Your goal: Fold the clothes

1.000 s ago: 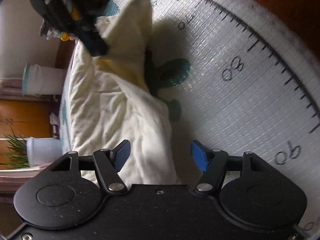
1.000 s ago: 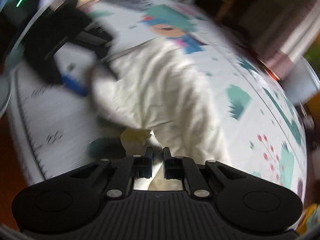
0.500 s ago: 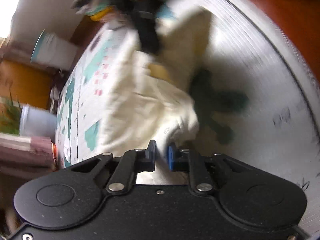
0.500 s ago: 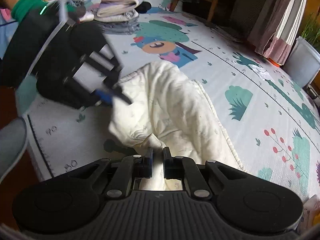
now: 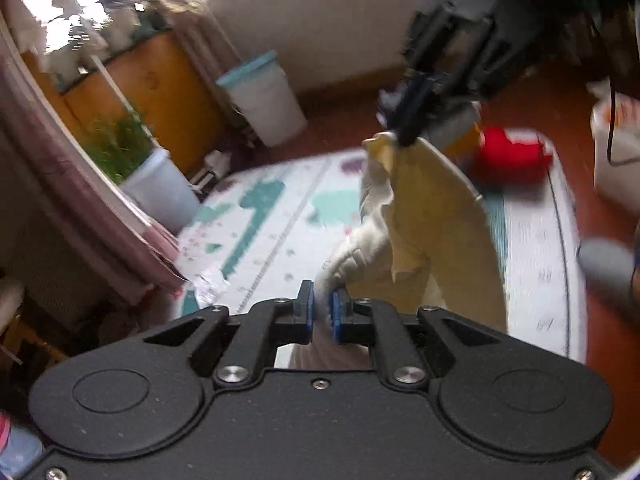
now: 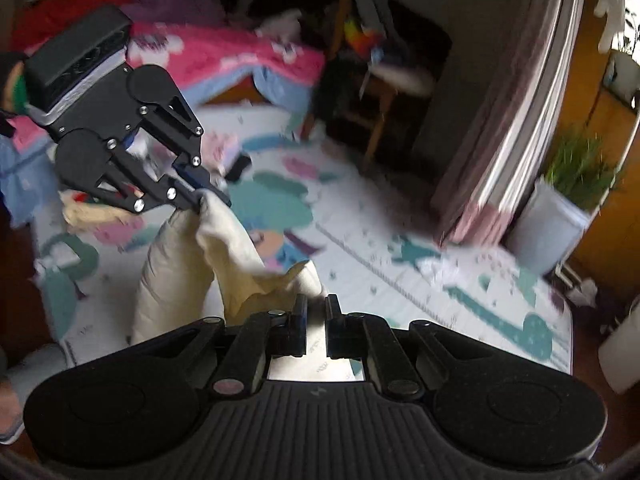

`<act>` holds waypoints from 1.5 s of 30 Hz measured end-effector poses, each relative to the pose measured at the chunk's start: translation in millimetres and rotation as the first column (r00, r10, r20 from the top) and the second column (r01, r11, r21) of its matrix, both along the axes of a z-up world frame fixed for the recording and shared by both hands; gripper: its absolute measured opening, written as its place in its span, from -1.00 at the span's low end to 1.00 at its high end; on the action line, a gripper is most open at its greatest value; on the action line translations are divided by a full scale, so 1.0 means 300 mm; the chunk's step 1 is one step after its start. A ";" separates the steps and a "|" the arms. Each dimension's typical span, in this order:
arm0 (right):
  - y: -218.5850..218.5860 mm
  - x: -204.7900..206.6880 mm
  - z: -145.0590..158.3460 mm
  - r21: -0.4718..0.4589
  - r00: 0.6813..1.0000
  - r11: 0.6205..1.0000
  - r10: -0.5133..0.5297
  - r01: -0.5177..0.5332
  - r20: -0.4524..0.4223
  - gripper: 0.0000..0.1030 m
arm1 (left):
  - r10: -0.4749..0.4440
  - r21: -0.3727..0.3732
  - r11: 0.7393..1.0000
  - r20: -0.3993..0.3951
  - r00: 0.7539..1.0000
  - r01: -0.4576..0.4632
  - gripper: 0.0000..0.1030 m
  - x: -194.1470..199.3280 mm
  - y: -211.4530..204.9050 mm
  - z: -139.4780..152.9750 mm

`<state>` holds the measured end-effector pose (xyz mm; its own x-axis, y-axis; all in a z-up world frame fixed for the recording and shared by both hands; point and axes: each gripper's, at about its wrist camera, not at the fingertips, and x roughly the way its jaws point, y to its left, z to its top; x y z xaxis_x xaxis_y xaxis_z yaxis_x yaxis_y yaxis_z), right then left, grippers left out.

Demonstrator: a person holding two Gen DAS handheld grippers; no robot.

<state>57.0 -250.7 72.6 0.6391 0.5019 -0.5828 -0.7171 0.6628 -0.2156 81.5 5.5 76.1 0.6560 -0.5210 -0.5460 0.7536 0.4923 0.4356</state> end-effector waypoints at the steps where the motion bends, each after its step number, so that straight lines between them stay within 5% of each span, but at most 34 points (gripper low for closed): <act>1: -0.016 -0.020 0.044 0.015 1.000 1.000 0.013 -0.014 0.009 -0.81 | 0.003 -0.009 1.000 0.007 1.000 -0.003 -0.84 -0.026 0.015 0.039; 7: -0.028 -0.134 0.117 0.003 0.993 0.993 0.118 -0.118 -0.010 -0.82 | -0.025 -0.004 1.000 -0.036 0.999 0.025 -0.84 -0.170 0.059 0.126; 10: 0.014 -0.112 0.069 -0.035 0.988 0.989 0.141 -0.143 -0.060 -0.82 | -0.002 0.027 1.000 -0.109 0.994 0.005 -0.84 -0.147 0.068 0.049; 15: 0.153 0.009 -0.093 -0.118 0.978 0.979 0.145 -0.164 -0.152 -0.83 | 0.175 0.184 0.973 -0.174 0.969 -0.142 -0.85 0.012 0.075 -0.160; 17: 0.219 0.067 -0.133 -0.178 0.984 0.973 0.130 -0.151 -0.123 -0.83 | 0.254 0.203 0.952 -0.113 0.961 -0.228 -0.85 0.093 0.070 -0.195; 20: 0.295 0.153 -0.119 -0.219 0.997 0.974 0.063 -0.052 0.044 -0.83 | 0.329 0.174 0.924 0.100 0.939 -0.342 -0.85 0.158 0.034 -0.144; 23: 0.321 0.191 -0.050 -0.232 0.970 0.973 0.040 0.017 0.240 -0.83 | 0.309 0.154 0.919 0.289 0.906 -0.363 -0.85 0.142 0.007 -0.085; 27: 0.321 0.157 -0.072 -0.284 0.942 0.958 0.132 -0.041 0.310 -0.83 | 0.215 0.260 0.913 0.346 0.913 -0.314 -0.86 0.092 -0.004 -0.173; 32: 0.351 0.079 -0.343 -0.460 0.941 0.864 0.302 -0.204 0.151 -0.98 | 0.065 0.483 0.862 0.196 0.978 -0.154 -0.86 0.033 0.004 -0.474; 35: 0.352 0.018 -0.430 -0.507 0.924 0.807 0.380 -0.304 0.051 -0.98 | 0.039 0.499 0.864 0.084 0.996 -0.076 -0.86 0.004 0.023 -0.518; 40: 0.269 0.010 -0.323 -0.354 0.960 0.898 0.280 -0.261 0.001 -0.98 | 0.102 0.349 0.934 -0.051 0.993 -0.077 -0.87 -0.026 0.055 -0.407; 42: 0.235 0.009 -0.290 -0.279 0.969 0.929 0.244 -0.245 -0.037 -0.98 | 0.109 0.324 0.942 -0.062 0.992 -0.083 -0.87 -0.055 0.057 -0.380; 45: 0.220 -0.023 -0.311 -0.216 0.970 0.946 0.230 -0.242 -0.082 -0.74 | 0.130 0.250 0.964 -0.123 0.984 -0.096 -0.87 -0.068 0.061 -0.315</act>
<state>50.0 -184.8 -20.9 0.4817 0.4878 -0.7281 -0.8622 0.4127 -0.2939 61.2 23.8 -18.2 0.6133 -0.2890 -0.7351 0.7598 0.4704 0.4489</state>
